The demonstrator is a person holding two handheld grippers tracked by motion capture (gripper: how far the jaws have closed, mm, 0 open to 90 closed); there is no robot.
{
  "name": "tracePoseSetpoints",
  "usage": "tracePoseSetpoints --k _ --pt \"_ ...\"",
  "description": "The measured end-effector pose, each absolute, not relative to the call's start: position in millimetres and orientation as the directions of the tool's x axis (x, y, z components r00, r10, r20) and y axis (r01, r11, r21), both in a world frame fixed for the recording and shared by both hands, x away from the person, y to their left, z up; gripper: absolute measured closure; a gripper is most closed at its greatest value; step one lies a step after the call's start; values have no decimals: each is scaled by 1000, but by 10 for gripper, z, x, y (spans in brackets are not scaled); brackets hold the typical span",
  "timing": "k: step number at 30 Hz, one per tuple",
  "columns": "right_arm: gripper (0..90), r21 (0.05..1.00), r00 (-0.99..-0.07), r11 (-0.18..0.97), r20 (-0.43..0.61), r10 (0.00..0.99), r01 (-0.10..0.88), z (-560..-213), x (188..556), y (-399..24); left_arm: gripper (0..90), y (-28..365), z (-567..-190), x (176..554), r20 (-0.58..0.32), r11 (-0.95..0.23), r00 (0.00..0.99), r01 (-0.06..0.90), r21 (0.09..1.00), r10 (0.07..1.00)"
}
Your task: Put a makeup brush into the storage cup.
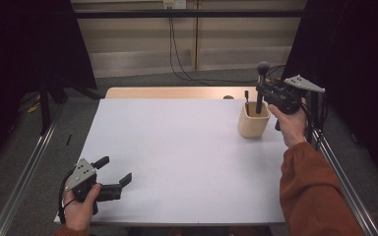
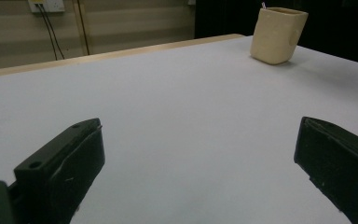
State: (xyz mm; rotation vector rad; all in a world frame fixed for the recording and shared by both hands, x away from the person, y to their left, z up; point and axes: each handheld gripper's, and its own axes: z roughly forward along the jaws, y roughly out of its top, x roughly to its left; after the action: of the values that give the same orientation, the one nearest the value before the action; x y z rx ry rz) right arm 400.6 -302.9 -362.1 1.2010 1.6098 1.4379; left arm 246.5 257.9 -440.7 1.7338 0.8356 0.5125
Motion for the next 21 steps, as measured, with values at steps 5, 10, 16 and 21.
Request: tracePoseSetpoints --k 5,10,16,21 --pt "725 976 -359 -23 102 928 217 -3691 4005 -3068 18 2579 -4406 2464 -67 -160 659 278 947 749" --pt "725 972 -351 -17 101 931 234 -3747 4022 -3088 18 2577 -4403 2462 -68 -160 662 278 947 747" --pt "725 970 -346 -16 102 933 241 -3812 4034 -3105 18 2576 -4405 2462 -67 -161 661 278 947 747" --pt "725 970 -339 -14 99 936 243 -3862 4039 -3121 19 2579 -4405 2463 -65 -163 662 278 947 747"
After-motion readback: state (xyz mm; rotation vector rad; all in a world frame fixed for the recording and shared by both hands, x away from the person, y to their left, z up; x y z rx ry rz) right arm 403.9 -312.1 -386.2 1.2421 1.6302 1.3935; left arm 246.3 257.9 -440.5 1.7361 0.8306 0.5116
